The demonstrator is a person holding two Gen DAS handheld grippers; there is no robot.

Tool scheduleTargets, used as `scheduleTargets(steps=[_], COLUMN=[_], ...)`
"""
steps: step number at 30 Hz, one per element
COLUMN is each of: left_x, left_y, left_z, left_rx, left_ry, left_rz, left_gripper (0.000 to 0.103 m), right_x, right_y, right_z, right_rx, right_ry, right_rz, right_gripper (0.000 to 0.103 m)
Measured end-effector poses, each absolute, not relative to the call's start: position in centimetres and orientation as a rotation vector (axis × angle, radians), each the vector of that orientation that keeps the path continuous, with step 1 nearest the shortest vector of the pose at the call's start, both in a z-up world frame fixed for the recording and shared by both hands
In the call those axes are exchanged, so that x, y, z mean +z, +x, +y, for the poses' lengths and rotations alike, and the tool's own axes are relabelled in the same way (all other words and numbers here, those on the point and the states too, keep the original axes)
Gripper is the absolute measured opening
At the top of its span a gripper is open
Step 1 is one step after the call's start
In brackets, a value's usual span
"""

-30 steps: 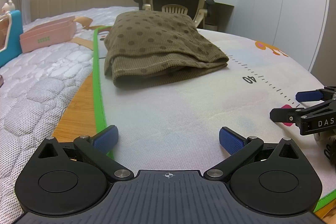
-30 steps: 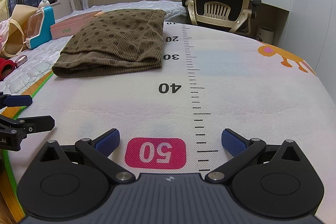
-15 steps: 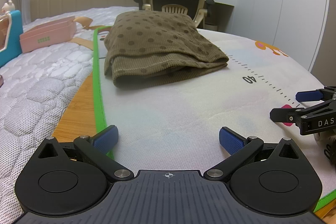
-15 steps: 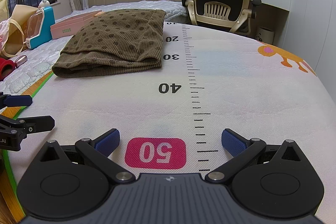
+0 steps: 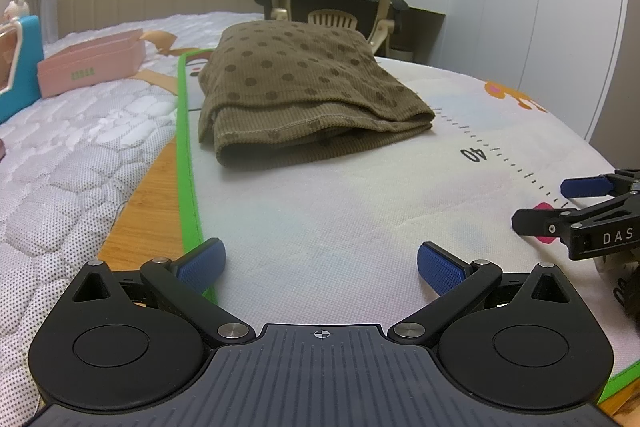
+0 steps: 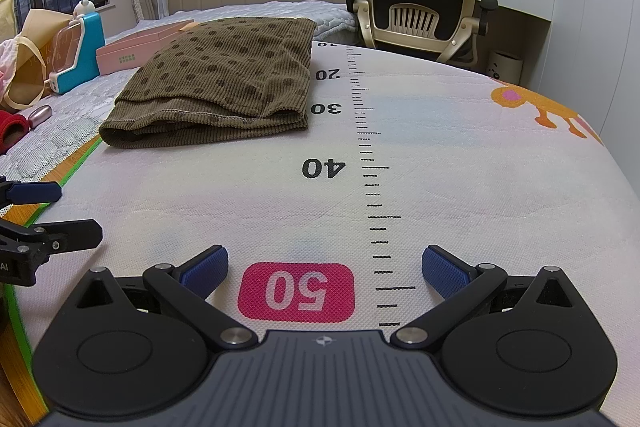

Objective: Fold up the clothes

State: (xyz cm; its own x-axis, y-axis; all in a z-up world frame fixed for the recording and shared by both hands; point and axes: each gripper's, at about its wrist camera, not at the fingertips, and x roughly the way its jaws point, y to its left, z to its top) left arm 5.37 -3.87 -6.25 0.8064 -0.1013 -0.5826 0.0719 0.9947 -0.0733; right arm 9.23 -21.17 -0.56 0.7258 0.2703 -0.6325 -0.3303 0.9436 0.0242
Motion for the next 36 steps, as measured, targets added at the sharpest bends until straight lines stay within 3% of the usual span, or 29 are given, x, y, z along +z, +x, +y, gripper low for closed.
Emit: scheduleTargets(steps=[36], left_x=[-6.27], left_y=[5.31], left_z=[-3.9], left_rx=[-0.093], left_ry=[-0.036], left_rz=[0.629], left_gripper=[0.103], right_x=[-0.55], right_y=[9.24], right_z=[-21.17], right_rx=[0.332], right_ry=[-0.092], right_rz=[0.682], right_gripper=[0.103])
